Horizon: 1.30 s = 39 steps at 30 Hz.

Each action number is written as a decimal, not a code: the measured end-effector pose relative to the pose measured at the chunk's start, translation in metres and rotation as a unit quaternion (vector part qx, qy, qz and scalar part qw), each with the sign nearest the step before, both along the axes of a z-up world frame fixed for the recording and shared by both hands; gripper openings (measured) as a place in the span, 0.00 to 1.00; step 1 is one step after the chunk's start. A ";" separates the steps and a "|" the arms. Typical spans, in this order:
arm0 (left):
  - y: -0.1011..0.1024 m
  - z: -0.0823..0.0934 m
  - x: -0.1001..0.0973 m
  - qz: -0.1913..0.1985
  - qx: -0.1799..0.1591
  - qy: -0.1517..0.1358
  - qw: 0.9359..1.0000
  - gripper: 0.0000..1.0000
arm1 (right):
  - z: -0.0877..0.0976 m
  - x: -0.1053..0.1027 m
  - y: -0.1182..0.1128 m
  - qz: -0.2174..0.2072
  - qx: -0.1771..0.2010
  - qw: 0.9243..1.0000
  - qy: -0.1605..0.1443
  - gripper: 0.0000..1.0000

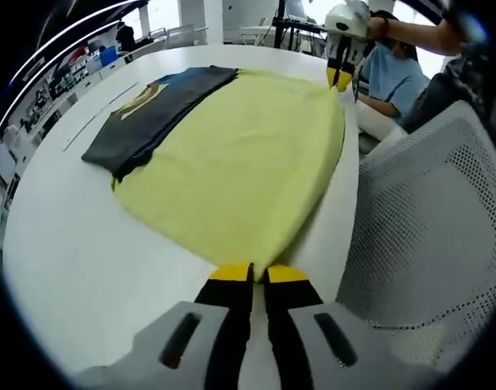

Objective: Fold the garment on the visible template until the final outline fits inside the template.

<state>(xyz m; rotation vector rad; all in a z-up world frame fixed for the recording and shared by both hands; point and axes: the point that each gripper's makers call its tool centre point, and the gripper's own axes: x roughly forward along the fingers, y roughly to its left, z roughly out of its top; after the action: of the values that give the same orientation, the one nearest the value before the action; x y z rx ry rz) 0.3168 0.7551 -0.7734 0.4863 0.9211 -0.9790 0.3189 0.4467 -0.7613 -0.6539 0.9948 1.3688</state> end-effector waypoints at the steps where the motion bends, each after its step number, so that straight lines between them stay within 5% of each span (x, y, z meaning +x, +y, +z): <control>1: 0.001 0.001 -0.003 0.000 -0.002 0.004 1.000 0.02 | 0.000 -0.002 0.000 0.003 0.000 1.000 0.004 0.00; 17: 0.002 0.010 -0.038 -0.033 -0.006 0.071 0.997 0.02 | 0.020 -0.034 0.004 0.076 -0.001 0.995 0.057 0.00; 39: 0.009 0.059 0.025 0.034 -0.027 0.002 0.999 0.02 | 0.057 0.054 0.010 0.009 0.031 0.998 -0.056 0.00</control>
<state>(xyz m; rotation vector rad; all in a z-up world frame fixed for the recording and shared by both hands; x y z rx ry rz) 0.3419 0.7644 -0.7140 0.4049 0.9083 -0.9402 0.3734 0.4564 -0.7046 -0.6869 0.8556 1.3575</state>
